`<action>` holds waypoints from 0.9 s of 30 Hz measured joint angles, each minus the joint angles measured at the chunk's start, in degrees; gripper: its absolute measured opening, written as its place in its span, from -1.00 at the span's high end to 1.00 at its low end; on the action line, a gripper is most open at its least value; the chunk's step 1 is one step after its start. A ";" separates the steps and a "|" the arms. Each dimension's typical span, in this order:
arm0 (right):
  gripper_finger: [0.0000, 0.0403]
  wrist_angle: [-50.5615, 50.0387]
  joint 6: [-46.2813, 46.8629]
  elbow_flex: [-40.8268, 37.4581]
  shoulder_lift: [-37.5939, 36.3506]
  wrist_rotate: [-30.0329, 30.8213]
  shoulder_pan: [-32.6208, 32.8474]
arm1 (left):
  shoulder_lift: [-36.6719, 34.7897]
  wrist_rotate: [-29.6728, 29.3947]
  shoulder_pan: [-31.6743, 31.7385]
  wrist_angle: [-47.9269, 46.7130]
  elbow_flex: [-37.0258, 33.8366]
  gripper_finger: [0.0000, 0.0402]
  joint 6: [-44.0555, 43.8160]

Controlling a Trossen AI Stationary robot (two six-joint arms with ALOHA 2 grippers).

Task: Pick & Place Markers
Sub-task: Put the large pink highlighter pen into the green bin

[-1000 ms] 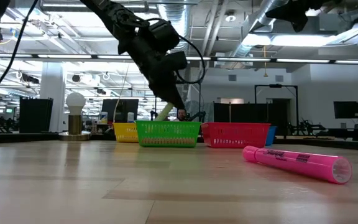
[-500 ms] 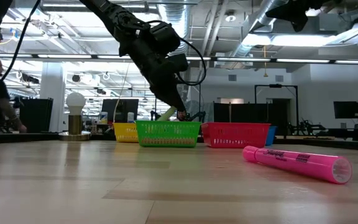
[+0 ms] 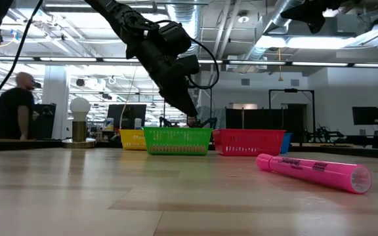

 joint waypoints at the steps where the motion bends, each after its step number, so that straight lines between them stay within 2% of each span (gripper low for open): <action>1: -0.10 0.00 0.14 0.00 0.00 0.00 0.00 | 0.00 -0.02 -0.10 0.13 0.00 0.36 0.00; 7: -0.10 -0.02 0.62 0.00 0.00 -0.16 0.02 | -2.43 -0.29 -0.10 1.11 -0.07 0.30 -2.34; 17: -0.10 0.00 0.76 0.00 0.36 -2.84 0.13 | -14.35 -0.09 -1.37 5.30 0.00 0.30 -16.84; 27: -0.10 0.37 8.09 0.00 2.01 -3.18 4.19 | -22.44 -0.88 -5.81 5.07 -0.02 0.37 -17.88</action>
